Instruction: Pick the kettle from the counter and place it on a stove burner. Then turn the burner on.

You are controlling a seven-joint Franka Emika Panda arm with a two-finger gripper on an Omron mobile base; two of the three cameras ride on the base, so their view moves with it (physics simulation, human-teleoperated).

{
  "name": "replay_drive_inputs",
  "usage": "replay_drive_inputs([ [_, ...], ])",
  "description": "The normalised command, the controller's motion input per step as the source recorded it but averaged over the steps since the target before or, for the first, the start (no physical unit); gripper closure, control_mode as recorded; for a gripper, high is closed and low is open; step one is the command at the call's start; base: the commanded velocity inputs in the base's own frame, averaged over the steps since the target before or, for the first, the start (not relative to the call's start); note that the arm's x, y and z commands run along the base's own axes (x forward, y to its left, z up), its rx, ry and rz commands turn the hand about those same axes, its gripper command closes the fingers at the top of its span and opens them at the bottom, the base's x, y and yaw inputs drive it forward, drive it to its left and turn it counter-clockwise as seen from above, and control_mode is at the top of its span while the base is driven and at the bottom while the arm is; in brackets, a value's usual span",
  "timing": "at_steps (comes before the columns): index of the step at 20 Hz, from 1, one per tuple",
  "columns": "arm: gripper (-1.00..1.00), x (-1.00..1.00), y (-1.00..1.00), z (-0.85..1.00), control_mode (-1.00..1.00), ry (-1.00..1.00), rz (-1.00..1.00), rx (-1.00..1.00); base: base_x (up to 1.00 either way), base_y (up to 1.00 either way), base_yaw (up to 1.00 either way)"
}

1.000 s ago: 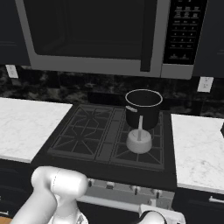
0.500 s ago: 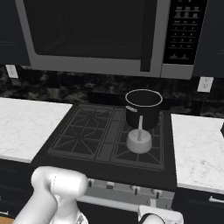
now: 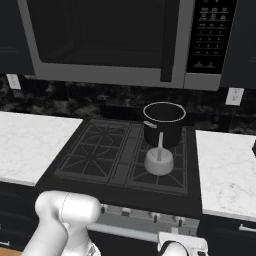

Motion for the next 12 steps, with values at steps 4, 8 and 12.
replay_drive_inputs([
  [4, -1.0, 0.33, -0.01, 0.0, -1.0, 0.0, 0.0, 0.0, 0.0, 0.0, 0.0],
  [8, -1.0, 0.18, -0.01, 0.0, -1.0, 0.0, 0.0, 0.0, 0.0, 0.0, 0.0],
  [12, -1.0, 0.0, 0.0, -0.16, -1.0, 0.0, 0.0, 0.0, 0.0, 0.0, 0.0],
])
